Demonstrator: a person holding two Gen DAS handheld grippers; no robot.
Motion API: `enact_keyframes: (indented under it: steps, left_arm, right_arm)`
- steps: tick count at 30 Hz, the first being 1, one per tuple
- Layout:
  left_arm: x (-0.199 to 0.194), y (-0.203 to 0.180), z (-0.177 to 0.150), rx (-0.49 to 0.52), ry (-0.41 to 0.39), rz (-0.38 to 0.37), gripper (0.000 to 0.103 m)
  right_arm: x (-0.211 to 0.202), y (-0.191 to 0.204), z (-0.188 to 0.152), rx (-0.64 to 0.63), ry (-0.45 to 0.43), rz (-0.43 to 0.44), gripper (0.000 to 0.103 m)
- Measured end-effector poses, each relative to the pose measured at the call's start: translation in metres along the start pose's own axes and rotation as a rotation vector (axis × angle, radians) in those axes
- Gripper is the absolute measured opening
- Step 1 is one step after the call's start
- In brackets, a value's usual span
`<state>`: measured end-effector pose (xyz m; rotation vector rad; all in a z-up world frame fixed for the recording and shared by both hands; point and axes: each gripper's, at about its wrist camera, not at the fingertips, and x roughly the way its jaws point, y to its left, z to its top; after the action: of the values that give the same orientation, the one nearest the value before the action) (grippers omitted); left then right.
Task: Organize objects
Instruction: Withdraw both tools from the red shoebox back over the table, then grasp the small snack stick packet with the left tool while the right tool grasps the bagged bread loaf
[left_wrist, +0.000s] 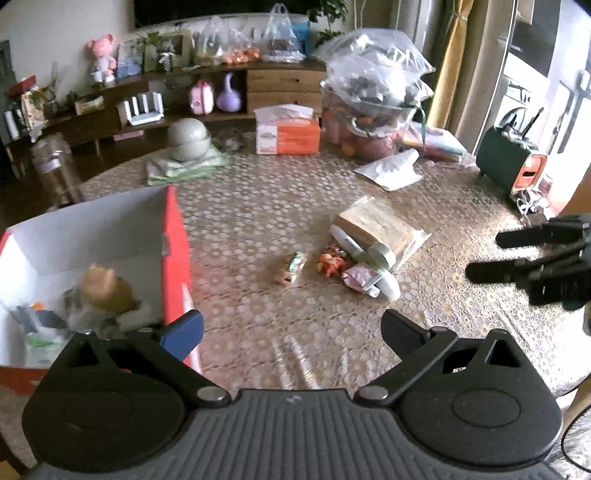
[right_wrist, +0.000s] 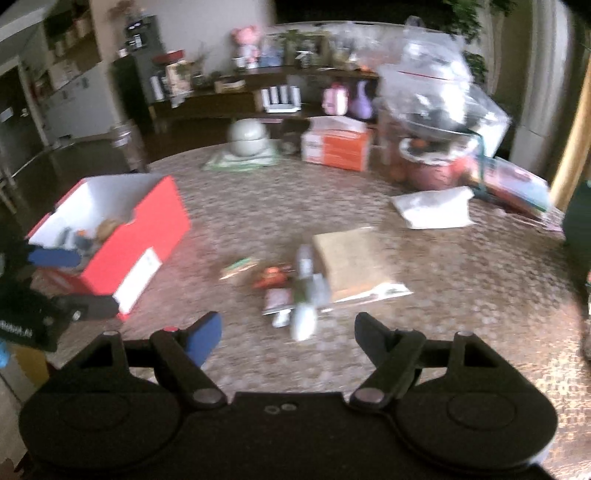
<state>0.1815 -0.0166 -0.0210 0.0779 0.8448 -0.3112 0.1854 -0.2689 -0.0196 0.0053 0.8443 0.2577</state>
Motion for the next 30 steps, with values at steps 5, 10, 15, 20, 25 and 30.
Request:
enact_keyframes:
  steps: [5, 10, 15, 20, 25, 30]
  left_arm:
    - [0.034, -0.013, 0.012, 0.026, 0.035, 0.019, 0.103]
    - [0.067, -0.016, 0.024, 0.041, 0.079, 0.031, 0.103]
    - [0.099, -0.014, 0.037, 0.037, 0.105, 0.019, 0.103]
    - [0.129, -0.009, 0.045, 0.019, 0.115, 0.038, 0.103]
    - [0.153, -0.008, 0.048, 0.004, 0.115, 0.068, 0.103]
    - [0.168, -0.002, 0.047, -0.023, 0.116, 0.078, 0.103]
  right_arm:
    - [0.022, -0.031, 0.015, 0.018, 0.021, -0.035, 0.079]
    - [0.061, -0.051, 0.03, 0.036, 0.071, -0.016, 0.079]
    - [0.095, -0.061, 0.042, 0.044, 0.095, -0.008, 0.079]
    - [0.124, -0.068, 0.046, 0.033, 0.094, -0.015, 0.08]
    - [0.15, -0.072, 0.048, 0.014, 0.125, -0.004, 0.081]
    - [0.169, -0.067, 0.051, -0.019, 0.144, 0.019, 0.082]
